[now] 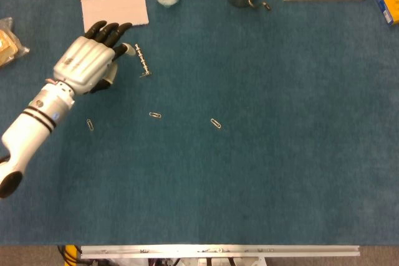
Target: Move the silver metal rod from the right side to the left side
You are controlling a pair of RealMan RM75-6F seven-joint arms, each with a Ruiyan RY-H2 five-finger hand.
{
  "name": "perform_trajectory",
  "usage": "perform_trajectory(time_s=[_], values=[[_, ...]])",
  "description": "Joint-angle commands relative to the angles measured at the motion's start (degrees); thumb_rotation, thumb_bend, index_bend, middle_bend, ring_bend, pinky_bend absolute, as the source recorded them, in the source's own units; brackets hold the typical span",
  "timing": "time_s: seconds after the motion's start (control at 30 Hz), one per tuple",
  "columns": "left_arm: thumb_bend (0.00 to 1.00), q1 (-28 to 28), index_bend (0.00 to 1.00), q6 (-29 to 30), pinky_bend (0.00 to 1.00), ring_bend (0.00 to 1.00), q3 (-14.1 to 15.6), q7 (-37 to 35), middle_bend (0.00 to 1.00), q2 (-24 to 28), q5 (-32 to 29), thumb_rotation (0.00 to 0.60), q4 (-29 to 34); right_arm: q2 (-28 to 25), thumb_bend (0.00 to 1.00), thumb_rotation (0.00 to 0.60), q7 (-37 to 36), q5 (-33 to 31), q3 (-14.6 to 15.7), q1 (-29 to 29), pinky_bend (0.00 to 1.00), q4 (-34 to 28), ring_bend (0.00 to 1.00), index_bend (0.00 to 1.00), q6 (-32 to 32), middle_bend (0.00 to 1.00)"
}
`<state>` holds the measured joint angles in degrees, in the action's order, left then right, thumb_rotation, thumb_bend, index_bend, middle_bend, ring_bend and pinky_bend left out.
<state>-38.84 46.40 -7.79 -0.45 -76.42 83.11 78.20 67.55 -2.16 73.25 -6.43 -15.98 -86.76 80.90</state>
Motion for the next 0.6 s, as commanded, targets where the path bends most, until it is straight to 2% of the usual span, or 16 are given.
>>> perform_trajectory(time_s=[0.03, 0.3, 0.6], values=[[0.75, -1.75, 0.25, -2.08, 0.01, 0.00, -0.02, 0.36, 0.00, -1.78, -1.23, 0.600, -2.23, -0.09, 0.00, 0.600, -0.84, -0.69, -0.46, 0.42, 0.00, 1.08, 0.00, 0.05, -0.89, 0.01], [0.89, -5.21, 0.22, -6.04, 0.00, 0.00, 0.33, 0.86, 0.00, -5.49, -3.29, 0.600, -7.69, 1.01, 0.00, 0.600, -2.78, -0.90, -1.55, 0.06, 0.00, 4.19, 0.00, 0.05, -3.75, 0.01], [0.92, -7.62, 0.20, -9.09, 0.00, 0.00, 0.91, 3.47, 0.00, -7.60, -6.05, 0.600, -10.30, 2.53, 0.00, 0.600, -3.98, -0.55, -2.48, -0.08, 0.00, 6.21, 0.00, 0.05, -5.07, 0.01]])
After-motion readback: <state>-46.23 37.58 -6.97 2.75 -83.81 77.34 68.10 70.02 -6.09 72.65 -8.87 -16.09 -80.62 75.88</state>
